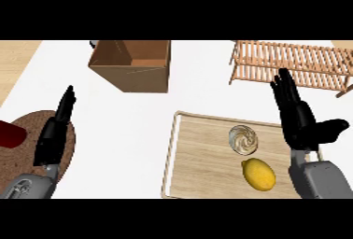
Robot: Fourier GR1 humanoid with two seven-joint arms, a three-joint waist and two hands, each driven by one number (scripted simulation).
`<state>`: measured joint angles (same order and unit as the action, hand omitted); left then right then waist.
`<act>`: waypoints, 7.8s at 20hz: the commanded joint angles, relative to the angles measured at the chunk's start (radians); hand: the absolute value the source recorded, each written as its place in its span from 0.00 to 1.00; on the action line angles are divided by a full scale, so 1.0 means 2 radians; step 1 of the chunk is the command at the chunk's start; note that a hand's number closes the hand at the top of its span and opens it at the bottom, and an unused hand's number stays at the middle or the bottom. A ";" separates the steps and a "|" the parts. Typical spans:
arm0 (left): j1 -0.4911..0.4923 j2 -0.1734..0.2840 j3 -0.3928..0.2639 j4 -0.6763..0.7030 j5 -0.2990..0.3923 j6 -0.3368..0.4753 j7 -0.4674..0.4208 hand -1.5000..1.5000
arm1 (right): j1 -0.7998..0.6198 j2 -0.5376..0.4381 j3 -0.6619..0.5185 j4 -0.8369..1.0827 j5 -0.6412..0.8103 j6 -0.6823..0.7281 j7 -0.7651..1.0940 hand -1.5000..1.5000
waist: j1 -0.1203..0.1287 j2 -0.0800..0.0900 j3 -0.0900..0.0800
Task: Pick the cupcake from the tray and place it in the tiered shelf
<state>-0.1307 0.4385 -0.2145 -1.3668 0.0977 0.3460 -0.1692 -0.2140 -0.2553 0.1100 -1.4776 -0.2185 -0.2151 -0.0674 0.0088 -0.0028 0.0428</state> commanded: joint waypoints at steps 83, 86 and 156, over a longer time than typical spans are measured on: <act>0.018 -0.097 0.097 0.026 0.046 -0.125 0.228 0.50 | -0.042 -0.009 0.118 -0.046 0.424 0.159 0.502 0.00 | -0.004 0.002 -0.021; 0.059 -0.110 0.091 0.002 0.040 -0.128 0.210 0.50 | -0.027 0.019 0.130 -0.024 0.457 0.127 0.481 0.00 | -0.003 0.001 -0.021; 0.023 -0.117 0.145 0.036 0.024 -0.179 0.228 0.50 | -0.445 -0.187 -0.188 0.100 0.362 0.317 0.352 1.00 | 0.002 0.004 -0.022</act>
<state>-0.0615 0.2071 0.0693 -1.3622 0.1473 -0.0045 0.2802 -1.0927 -0.6301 -0.3014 -1.3769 0.4809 0.4370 0.7105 0.0150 0.0000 0.0036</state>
